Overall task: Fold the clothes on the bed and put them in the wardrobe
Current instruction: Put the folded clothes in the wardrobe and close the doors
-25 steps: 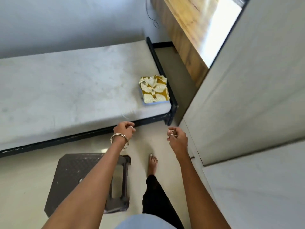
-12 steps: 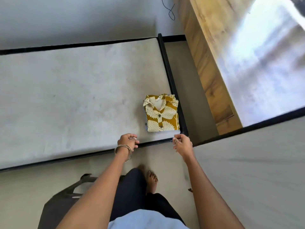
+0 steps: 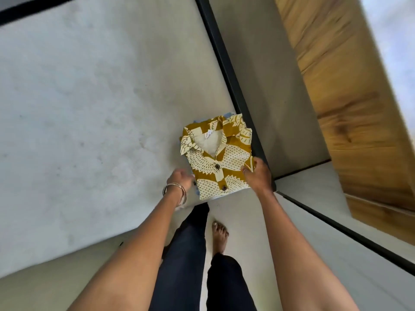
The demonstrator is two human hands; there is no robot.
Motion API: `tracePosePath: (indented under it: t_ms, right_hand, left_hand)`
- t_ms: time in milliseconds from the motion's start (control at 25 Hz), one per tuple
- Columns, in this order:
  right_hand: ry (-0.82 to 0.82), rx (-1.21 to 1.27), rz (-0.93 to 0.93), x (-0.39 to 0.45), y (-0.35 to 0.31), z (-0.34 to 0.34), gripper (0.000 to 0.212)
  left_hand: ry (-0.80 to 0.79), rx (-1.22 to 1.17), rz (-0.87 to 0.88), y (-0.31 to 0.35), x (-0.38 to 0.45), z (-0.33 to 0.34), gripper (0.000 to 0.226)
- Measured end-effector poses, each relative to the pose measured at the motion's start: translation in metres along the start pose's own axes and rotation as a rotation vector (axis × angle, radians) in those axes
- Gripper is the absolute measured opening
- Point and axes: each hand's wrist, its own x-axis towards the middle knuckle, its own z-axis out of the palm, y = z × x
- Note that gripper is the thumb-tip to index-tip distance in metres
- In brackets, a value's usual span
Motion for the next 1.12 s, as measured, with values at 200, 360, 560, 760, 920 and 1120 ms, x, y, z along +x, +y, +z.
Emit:
tracePosePath:
  t_ms: [200,360,560,760,920,1120]
  right_hand:
    - [-0.093,0.072,0.084,0.056,-0.027,0.016,0.055]
    - [-0.086,0.103,0.096,0.083,-0.016,0.033,0.075]
    - [-0.277,0.239,0.164,0.076,-0.013,0.012,0.029]
    - [-0.226,0.448,0.101,0.012,0.016,-0.003,0.041]
    - [-0.137,0.656,0.079,-0.057,0.062,-0.021,0.052]
    - [0.048,0.968,0.129,-0.181,0.170,-0.038,0.048]
  left_hand:
    - [-0.163,-0.141,-0.119,0.035,0.063,0.015,0.074]
    - [-0.132,-0.350,-0.133,0.032,0.069,0.032,0.065]
    - [-0.224,-0.439,-0.112,0.032,0.063,0.019,0.054]
    - [-0.221,-0.384,-0.047,0.035,0.018,0.011,0.063]
    - [-0.304,-0.259,0.010,0.032,-0.037,0.024,0.045]
    - [-0.450,0.027,0.110,-0.003,-0.142,0.070,0.045]
